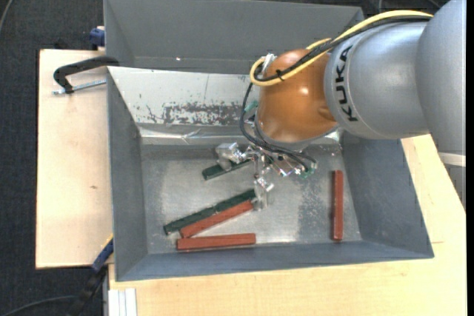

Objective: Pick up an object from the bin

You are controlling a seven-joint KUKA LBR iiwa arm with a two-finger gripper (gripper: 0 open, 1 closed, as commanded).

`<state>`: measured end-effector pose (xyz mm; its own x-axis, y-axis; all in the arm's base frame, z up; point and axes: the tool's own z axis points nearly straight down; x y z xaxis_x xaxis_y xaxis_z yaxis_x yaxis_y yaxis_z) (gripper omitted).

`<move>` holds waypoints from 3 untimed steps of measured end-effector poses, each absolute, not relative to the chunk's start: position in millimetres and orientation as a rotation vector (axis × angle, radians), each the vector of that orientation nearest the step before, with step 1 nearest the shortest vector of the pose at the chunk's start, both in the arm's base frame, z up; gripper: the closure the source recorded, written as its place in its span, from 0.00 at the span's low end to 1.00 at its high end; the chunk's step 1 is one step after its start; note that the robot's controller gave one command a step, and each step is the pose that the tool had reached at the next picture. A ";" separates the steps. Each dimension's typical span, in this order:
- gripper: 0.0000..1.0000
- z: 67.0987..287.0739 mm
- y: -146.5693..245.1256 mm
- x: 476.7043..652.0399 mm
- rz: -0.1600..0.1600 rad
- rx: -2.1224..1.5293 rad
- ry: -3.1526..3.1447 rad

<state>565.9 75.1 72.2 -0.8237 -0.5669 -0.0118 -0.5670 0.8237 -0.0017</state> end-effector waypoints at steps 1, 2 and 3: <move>1.00 75.7 73.5 566.1 0.002 -0.923 2.989; 1.00 76.3 88.2 593.6 -0.007 -2.187 2.240; 1.00 237.6 99.2 587.6 -0.010 -2.232 2.191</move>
Offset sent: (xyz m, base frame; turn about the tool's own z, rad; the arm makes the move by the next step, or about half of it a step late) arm 0.0000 0.0000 0.0000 0.0000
